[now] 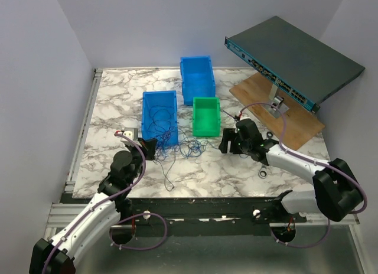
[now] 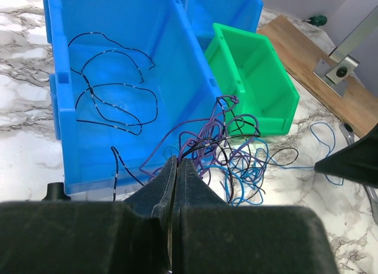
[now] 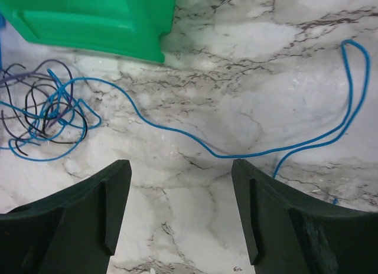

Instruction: Untangle the cables

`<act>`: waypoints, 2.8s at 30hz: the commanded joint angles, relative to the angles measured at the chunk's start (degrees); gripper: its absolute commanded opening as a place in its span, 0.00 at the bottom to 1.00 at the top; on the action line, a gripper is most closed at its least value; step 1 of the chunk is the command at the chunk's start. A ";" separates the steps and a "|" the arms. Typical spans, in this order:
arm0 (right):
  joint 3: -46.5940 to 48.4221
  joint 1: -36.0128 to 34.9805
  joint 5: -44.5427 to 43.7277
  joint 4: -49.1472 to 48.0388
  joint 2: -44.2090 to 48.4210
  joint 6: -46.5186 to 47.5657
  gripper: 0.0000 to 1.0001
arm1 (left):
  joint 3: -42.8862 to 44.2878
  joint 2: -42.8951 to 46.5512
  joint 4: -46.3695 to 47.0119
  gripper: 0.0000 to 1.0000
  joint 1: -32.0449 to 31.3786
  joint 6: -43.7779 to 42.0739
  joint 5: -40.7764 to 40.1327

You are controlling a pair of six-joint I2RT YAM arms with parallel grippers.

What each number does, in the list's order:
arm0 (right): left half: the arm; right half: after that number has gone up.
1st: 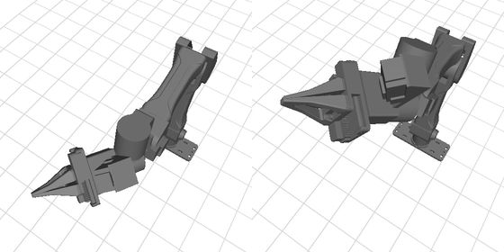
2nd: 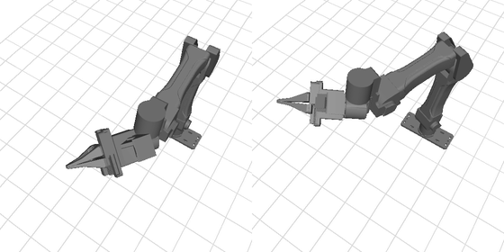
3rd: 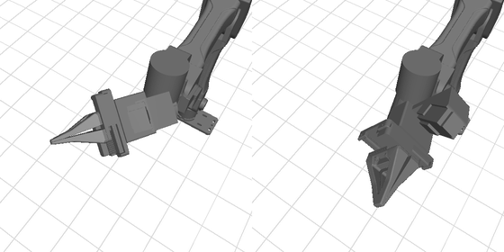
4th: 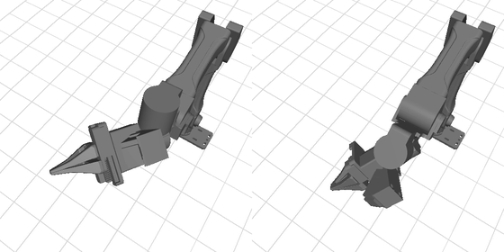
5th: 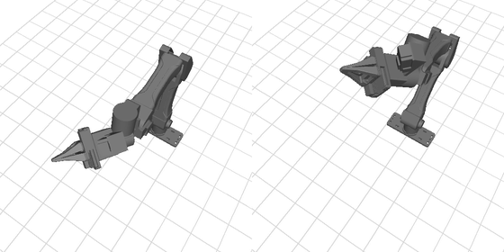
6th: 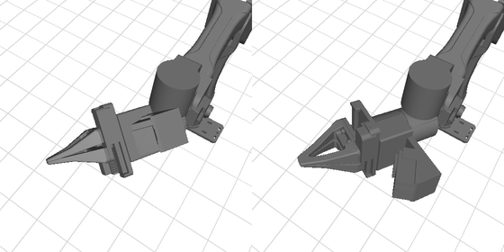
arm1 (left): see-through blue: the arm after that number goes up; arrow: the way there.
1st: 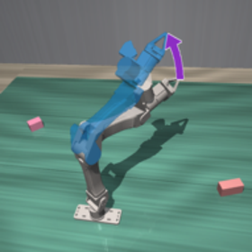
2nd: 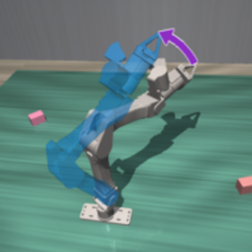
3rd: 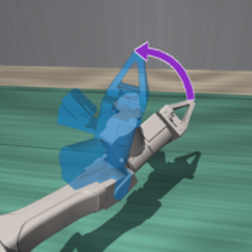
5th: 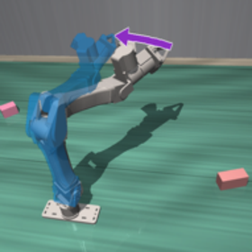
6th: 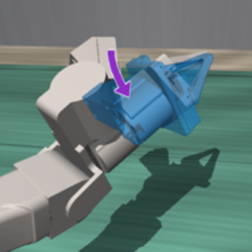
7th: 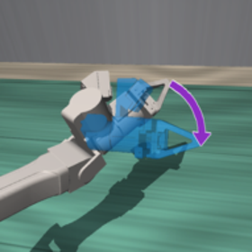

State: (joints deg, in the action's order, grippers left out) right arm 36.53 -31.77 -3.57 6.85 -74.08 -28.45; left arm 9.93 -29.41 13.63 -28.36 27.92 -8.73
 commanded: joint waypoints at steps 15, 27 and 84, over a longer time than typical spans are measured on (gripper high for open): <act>4.31 -1.89 -7.38 -3.25 -7.81 -0.75 0.84 | 3.94 -2.21 -0.71 0.69 -5.61 -7.47 1.98; -6.70 -1.58 -15.63 -1.35 9.56 -24.14 0.84 | 18.41 -32.35 -3.88 0.76 -12.45 -11.90 13.14; 20.40 -1.17 18.51 5.82 15.95 -19.87 0.01 | 15.70 -31.51 8.24 0.78 -16.47 -17.46 14.14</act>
State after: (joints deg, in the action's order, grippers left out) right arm 53.84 -32.93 11.55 7.99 -59.33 -50.39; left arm 21.82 -56.62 20.51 -42.87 13.78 5.89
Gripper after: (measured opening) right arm 0.031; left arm 0.780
